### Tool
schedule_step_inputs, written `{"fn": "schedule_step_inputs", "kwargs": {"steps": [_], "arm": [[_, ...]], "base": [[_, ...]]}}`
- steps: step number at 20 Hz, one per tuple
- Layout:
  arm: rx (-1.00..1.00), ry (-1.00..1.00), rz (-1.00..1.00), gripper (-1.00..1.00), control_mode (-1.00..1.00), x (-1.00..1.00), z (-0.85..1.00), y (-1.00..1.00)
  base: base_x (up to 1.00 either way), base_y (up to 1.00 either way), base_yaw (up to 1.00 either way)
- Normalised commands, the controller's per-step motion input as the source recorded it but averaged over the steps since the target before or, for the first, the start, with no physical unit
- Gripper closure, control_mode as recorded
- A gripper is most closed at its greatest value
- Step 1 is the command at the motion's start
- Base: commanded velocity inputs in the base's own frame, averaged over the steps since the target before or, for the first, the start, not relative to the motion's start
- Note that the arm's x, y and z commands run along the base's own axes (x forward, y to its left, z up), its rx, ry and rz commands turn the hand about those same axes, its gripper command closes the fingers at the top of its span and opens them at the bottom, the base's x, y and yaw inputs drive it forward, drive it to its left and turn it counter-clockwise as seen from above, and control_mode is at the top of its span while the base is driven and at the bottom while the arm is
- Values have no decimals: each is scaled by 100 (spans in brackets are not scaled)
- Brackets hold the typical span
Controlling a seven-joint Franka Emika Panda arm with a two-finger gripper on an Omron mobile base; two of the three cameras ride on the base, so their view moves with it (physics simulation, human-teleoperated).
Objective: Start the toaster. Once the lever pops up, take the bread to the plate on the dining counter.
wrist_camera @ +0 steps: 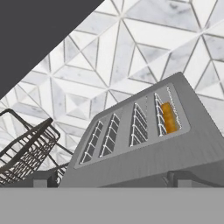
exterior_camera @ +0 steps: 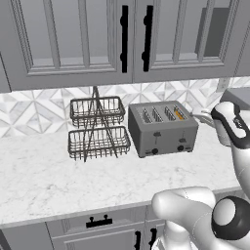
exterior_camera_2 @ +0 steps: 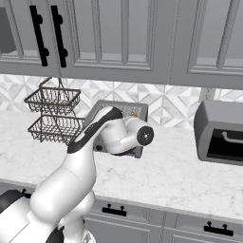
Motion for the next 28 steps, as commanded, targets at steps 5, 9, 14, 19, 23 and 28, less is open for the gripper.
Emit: {"fn": "schedule_step_inputs", "kwargs": {"steps": [5,9,14,19,23,28], "arm": [[0,0,0,-100,-100,0,0,0],[0,0,0,-100,-100,0,0,0],[0,0,0,-100,-100,0,0,0],[0,0,0,-100,-100,0,0,0],[0,0,0,-100,-100,0,0,0],[0,0,0,-100,-100,0,0,0]], "base": [[0,0,0],[0,0,0],[0,0,0],[0,0,0],[0,0,0],[0,0,0]]}}
